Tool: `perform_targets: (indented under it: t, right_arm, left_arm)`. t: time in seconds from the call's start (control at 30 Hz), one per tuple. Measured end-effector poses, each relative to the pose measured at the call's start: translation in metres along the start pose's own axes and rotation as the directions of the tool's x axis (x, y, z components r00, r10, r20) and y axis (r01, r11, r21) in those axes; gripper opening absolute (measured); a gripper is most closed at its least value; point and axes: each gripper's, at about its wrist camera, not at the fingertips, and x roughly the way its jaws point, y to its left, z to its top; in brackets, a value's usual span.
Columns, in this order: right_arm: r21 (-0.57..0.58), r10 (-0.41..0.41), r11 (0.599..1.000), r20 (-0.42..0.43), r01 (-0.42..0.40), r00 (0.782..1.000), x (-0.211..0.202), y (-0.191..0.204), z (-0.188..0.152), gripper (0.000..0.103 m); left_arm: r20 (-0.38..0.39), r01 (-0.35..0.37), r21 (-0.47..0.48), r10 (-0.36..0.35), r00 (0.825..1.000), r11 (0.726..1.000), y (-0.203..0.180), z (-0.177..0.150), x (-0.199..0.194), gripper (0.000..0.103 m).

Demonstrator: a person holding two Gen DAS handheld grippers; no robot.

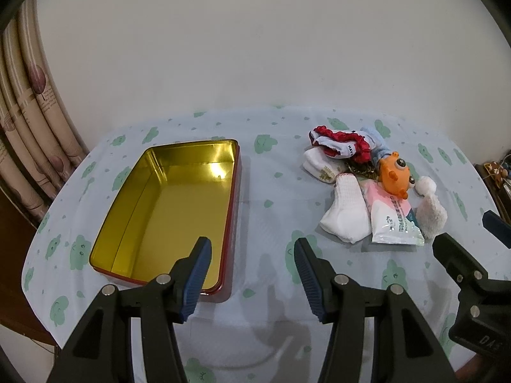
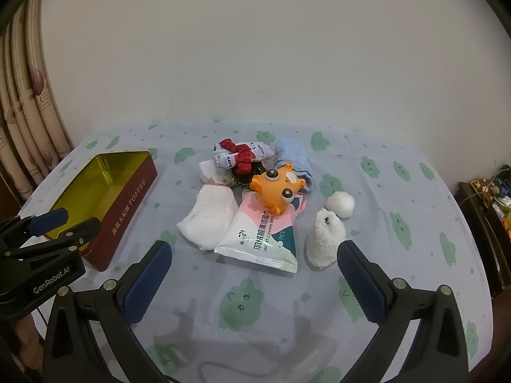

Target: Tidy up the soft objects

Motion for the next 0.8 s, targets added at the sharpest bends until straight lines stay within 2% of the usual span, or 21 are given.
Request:
perform_targets:
  t: [0.8]
  right_arm:
    - [0.007, 0.01, 1.0, -0.007, -0.01, 1.0, 0.0023, -0.0023, -0.001, 0.103]
  left_arm:
    - [-0.005, 0.003, 0.003, -0.003, 1.0, 1.0, 0.0031, -0.0024, 0.0018, 0.055]
